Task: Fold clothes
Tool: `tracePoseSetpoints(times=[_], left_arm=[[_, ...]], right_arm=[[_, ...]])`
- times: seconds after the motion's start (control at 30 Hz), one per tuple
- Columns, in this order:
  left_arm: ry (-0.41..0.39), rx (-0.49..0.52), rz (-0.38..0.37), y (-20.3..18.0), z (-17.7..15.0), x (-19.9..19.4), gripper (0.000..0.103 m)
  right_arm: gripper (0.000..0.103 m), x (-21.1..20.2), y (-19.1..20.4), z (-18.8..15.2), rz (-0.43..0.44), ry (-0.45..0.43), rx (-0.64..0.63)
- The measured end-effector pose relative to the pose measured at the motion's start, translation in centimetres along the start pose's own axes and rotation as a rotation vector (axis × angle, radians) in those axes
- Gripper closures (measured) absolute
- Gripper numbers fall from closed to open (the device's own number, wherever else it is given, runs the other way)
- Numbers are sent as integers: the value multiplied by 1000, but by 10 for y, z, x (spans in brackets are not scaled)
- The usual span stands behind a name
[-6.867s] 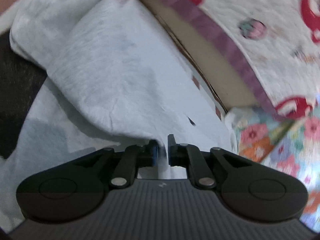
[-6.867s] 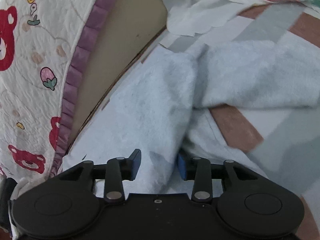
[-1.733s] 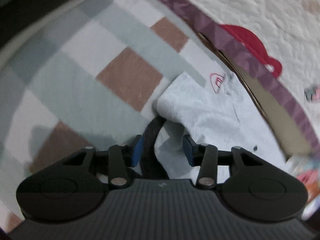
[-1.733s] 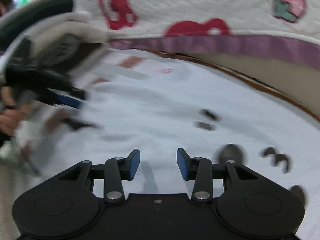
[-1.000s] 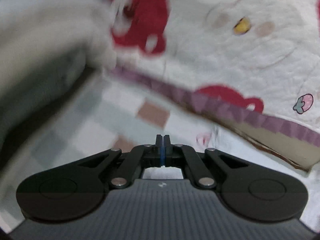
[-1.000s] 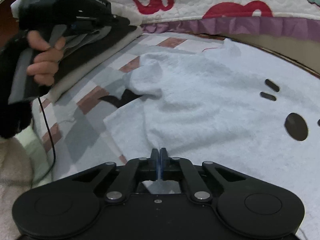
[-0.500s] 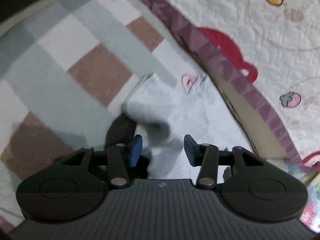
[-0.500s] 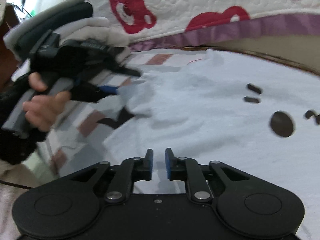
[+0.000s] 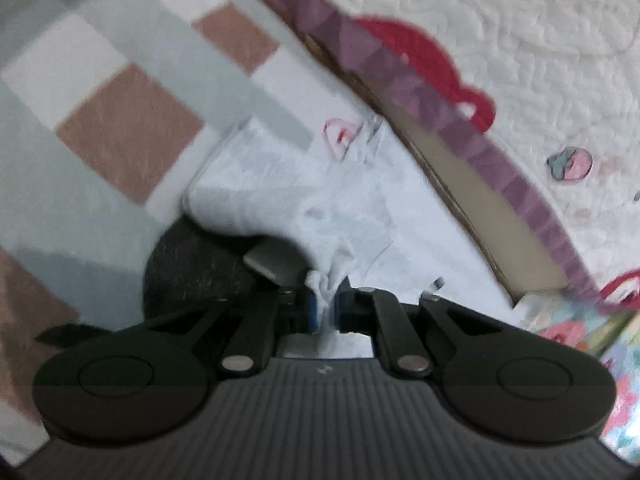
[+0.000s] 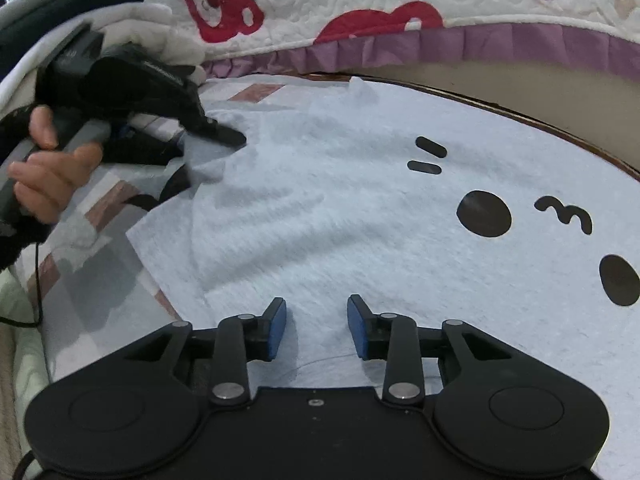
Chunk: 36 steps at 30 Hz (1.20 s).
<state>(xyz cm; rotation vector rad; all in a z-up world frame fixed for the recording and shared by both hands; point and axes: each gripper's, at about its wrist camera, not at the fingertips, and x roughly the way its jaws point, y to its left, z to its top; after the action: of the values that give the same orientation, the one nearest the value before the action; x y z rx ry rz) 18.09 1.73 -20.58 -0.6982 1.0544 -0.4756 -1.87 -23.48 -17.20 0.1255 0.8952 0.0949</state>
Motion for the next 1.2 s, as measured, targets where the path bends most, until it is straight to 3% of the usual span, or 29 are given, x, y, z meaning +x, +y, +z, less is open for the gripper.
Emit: tracePoseSetpoints(times=[0.03, 0.1, 0.3, 0.43, 0.5, 0.63, 0.77, 0.83, 0.87, 0.97, 1.03, 1.07, 1.1, 1.2], left_arm=[[-55, 20, -28, -5, 4, -16, 96], [-116, 88, -7, -10, 6, -35, 96], [-52, 131, 197, 2, 2, -16, 96], [-69, 243, 315, -10, -3, -6, 93], [-97, 283, 371, -15, -6, -8, 83], [-175, 286, 391, -15, 3, -19, 80], [-173, 323, 481, -9, 7, -16, 80], [-154, 332, 490, -10, 6, -13, 79], [-144, 370, 491, -17, 4, -13, 73], [-199, 608, 508, -55, -19, -15, 53], [-260, 764, 548, -78, -38, -12, 49], [-273, 795, 542, -85, -43, -9, 49], [-258, 795, 508, -90, -46, -6, 49], [-169, 765, 368, -106, -56, 7, 49]], right_arm=[[64, 0, 1, 1, 1, 12, -9], [64, -2, -3, 0, 16, 19, 21], [63, -3, 3, -3, -18, 35, 19], [63, -2, 2, 2, -21, 61, 20], [63, -2, 0, 2, -12, 65, 17], [63, -2, -1, 2, -8, 59, 14], [63, -3, -4, 1, 10, 53, 20], [63, -4, -7, -1, 28, 41, 28], [62, -4, -9, -2, 39, 30, 31], [53, -4, -10, -6, 83, 1, 5], [52, -7, -13, -3, 99, 5, -24], [53, -11, -17, -1, 105, 1, -9], [53, -16, -22, 1, 111, -4, 7], [53, -57, -61, -1, 52, -130, 123]])
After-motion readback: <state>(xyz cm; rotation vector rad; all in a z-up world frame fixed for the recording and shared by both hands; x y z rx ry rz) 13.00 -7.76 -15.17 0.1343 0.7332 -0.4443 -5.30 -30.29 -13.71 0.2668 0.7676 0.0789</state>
